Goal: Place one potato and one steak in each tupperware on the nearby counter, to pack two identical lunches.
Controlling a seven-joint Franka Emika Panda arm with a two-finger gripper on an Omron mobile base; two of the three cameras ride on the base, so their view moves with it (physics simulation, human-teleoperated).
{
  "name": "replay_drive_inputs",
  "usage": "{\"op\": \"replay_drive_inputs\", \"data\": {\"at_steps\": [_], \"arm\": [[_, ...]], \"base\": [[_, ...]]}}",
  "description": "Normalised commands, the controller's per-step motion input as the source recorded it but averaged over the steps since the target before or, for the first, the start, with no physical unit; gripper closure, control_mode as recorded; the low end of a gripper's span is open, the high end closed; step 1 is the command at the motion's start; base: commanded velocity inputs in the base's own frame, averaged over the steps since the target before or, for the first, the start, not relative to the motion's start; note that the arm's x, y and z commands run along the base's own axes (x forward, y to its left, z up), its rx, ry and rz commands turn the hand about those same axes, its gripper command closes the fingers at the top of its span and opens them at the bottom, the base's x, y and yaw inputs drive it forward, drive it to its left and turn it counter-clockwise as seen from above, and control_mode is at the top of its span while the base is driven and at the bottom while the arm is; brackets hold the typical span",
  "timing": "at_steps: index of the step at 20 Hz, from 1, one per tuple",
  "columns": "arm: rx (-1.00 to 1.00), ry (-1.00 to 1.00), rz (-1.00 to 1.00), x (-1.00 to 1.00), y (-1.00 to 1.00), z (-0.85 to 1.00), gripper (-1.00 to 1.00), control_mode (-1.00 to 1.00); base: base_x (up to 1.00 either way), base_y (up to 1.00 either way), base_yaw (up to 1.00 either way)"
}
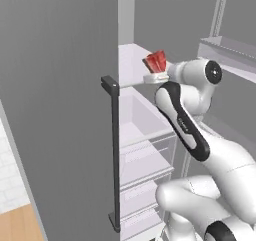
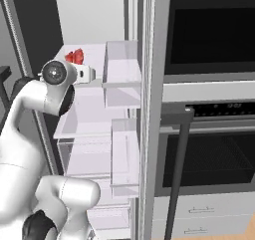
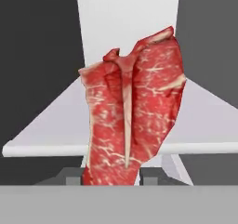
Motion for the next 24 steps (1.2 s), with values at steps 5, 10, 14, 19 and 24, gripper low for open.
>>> {"op": "replay_drive_inputs", "data": {"at_steps": [5,10,14,19,24], "arm": [[0.00,-0.31,0.00,-1.00,-0.20,-0.03,1.00,-1.00],[-0.01,-0.16,0.00,-1.00,-0.04,-0.25,1.00,-1.00],[-0.06,-0.01,0.00,-1.00,-0.02,-0.36,1.00,-1.00],[-0.06,0.00,0.00,-0.40,0.00,-0.18,1.00,1.00],[0.00,0.00,0.00,0.00,0.00,0.00,1.00,1.00]], "base": [[0.00,0.00,0.00],[0.00,0.00,0.00],[0.00,0.00,0.00],[-0.60,0.00,0.00],[-1.00,0.06,0.02]]}}
